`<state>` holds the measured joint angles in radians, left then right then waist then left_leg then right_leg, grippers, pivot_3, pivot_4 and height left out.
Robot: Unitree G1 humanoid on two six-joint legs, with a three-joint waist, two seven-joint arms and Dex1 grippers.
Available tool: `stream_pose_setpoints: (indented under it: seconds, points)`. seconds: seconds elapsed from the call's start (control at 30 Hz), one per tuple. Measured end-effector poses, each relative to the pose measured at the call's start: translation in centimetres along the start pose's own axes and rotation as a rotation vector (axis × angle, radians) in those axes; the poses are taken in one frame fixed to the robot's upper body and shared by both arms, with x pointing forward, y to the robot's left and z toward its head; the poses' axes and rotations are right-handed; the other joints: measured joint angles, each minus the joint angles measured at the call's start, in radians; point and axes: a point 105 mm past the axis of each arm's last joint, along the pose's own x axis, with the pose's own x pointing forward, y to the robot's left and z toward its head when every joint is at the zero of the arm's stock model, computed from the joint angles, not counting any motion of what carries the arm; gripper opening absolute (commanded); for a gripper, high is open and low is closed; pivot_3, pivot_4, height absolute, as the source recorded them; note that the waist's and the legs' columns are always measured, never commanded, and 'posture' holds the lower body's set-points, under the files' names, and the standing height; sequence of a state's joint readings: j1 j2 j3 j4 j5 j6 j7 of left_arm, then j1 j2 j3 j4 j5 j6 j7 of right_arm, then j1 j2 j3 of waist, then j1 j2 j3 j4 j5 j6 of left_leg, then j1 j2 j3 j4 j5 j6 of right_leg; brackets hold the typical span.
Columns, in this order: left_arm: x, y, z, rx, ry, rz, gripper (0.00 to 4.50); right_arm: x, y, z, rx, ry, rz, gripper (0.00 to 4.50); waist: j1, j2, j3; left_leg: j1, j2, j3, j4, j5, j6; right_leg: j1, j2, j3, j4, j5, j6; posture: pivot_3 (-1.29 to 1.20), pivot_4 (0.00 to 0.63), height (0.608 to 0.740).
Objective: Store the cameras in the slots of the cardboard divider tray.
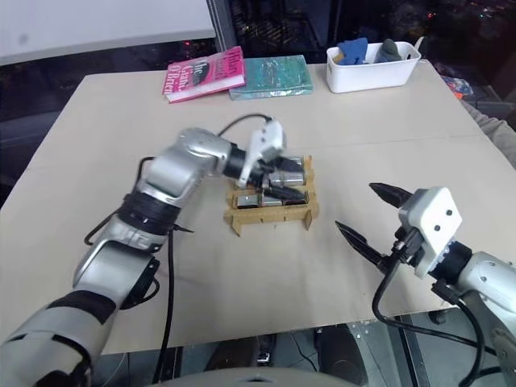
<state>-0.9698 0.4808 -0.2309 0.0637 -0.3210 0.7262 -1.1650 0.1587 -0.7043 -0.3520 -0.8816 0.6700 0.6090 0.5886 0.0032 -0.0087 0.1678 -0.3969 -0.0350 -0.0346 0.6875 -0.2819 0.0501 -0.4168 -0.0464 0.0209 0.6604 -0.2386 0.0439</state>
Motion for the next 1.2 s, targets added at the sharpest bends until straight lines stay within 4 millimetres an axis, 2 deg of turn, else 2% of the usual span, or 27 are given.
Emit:
stream_pose_setpoints:
  seconds: [0.07,0.13,0.23,0.27,0.37,0.4,0.43,0.53,0.6,0.63,0.7,0.77,0.9,1.2]
  points:
    - [-2.1,0.6,0.9,0.005,-0.062,0.1,3.3,0.6,-0.6,-0.3,-0.002,0.005,-0.008,4.5,-0.01,0.0,0.0,0.001,0.0,0.001,0.0,0.0,0.0,0.0,0.0,0.001,0.001,0.0,0.0,0.0,0.15,0.74]
    - [-4.7,1.5,0.8,-0.007,-0.182,0.294,3.3,1.7,-2.0,-1.0,-0.006,0.014,-0.035,4.5,-0.017,0.001,-0.001,0.003,0.0,0.002,0.0,0.0,-0.001,0.001,-0.001,0.002,0.001,0.0,0.0,0.0,0.15,0.74]
    - [-6.9,2.2,-0.4,-0.033,-0.246,0.438,3.3,2.7,-2.8,-1.4,-0.007,0.01,-0.048,4.5,-0.013,0.0,0.0,0.002,0.0,0.0,0.0,0.001,-0.001,0.001,-0.001,0.003,0.001,0.0,0.0,0.0,0.15,0.74]
    - [-8.7,2.1,-1.6,-0.056,-0.264,0.53,3.3,3.5,-3.5,-1.5,-0.01,-0.001,-0.052,4.5,-0.017,0.0,0.0,0.003,0.0,0.001,0.0,0.001,-0.001,0.001,-0.001,0.004,0.001,0.0,0.0,0.0,0.15,0.74]
    - [-11.5,1.0,-3.9,-0.14,-0.296,0.64,3.3,3.6,-5.8,-3.3,0.003,0.042,-0.109,4.5,-0.014,0.0,0.0,0.002,0.0,0.001,-0.001,0.001,-0.001,0.001,-0.002,0.004,0.0,0.0,0.0,0.0,0.15,0.74]
    - [-12.5,0.1,-4.9,-0.172,-0.295,0.672,3.83,3.3,-6.4,-4.4,0.022,0.07,-0.118,4.5,-0.009,-0.001,0.0,0.001,0.0,0.0,-0.001,0.0,-0.001,0.001,-0.002,0.004,-0.001,0.0,0.0,0.0,0.15,0.74]
    - [-13.2,-0.9,-5.9,-0.197,-0.287,0.699,4.08,3.0,-6.7,-5.3,0.036,0.09,-0.109,4.5,-0.005,0.0,0.0,0.0,0.0,0.0,-0.002,0.0,-0.001,0.0,-0.002,0.003,-0.002,0.0,0.0,0.0,0.15,0.74]
    - [-13.9,-3.5,-7.9,-0.242,-0.251,0.735,4.08,2.1,-6.8,-6.2,0.028,0.117,-0.071,4.5,0.005,0.0,0.0,0.0,0.0,0.0,-0.003,0.0,-0.001,0.0,-0.003,0.004,-0.004,0.0,0.0,0.0,0.15,0.74]
    - [-14.0,-3.9,-8.4,-0.258,-0.245,0.741,4.08,1.7,-7.0,-6.3,0.025,0.122,-0.075,4.5,0.014,-0.001,0.0,0.0,0.0,-0.002,-0.002,0.0,-0.001,0.001,-0.003,0.001,-0.003,0.0,0.0,0.0,0.15,0.74]
    - [-15.1,-5.4,-9.2,-0.257,-0.249,0.818,4.08,0.9,-6.9,-5.9,0.007,0.107,-0.054,4.5,0.012,0.001,-0.002,0.004,0.0,-0.001,-0.003,-0.001,0.0,0.004,-0.004,0.002,-0.003,0.001,-0.001,0.0,0.15,0.74]
    - [-16.5,-6.3,-11.0,-0.315,-0.243,0.914,4.08,-0.4,-6.9,-6.7,0.033,0.134,-0.07,4.5,0.012,0.001,-0.002,0.004,0.0,-0.002,-0.003,-0.002,0.002,0.004,-0.004,0.002,-0.002,0.001,-0.001,0.0,0.15,0.74]
    - [-17.3,-6.6,-11.9,-0.347,-0.228,0.975,4.08,-1.2,-6.6,-7.2,0.056,0.15,-0.068,4.5,0.014,0.001,-0.002,0.004,0.0,-0.002,-0.003,-0.002,0.002,0.004,-0.004,0.002,-0.001,0.001,-0.001,0.0,0.15,0.74]
    - [-18.0,-6.9,-12.1,-0.364,-0.225,0.999,4.08,-1.7,-5.1,-7.7,0.087,0.165,-0.015,4.5,0.011,0.0,-0.002,0.004,0.0,-0.001,-0.002,-0.002,0.003,0.004,-0.004,0.002,-0.001,0.0,-0.001,0.0,0.15,0.74]
    - [-20.2,-7.0,-12.4,-0.366,-0.195,1.039,4.08,-3.7,-5.5,-8.4,0.104,0.183,-0.096,4.5,0.011,0.001,-0.003,0.004,0.0,-0.001,-0.002,-0.002,0.002,0.004,-0.004,0.002,-0.001,0.0,-0.001,0.0,0.15,0.74]
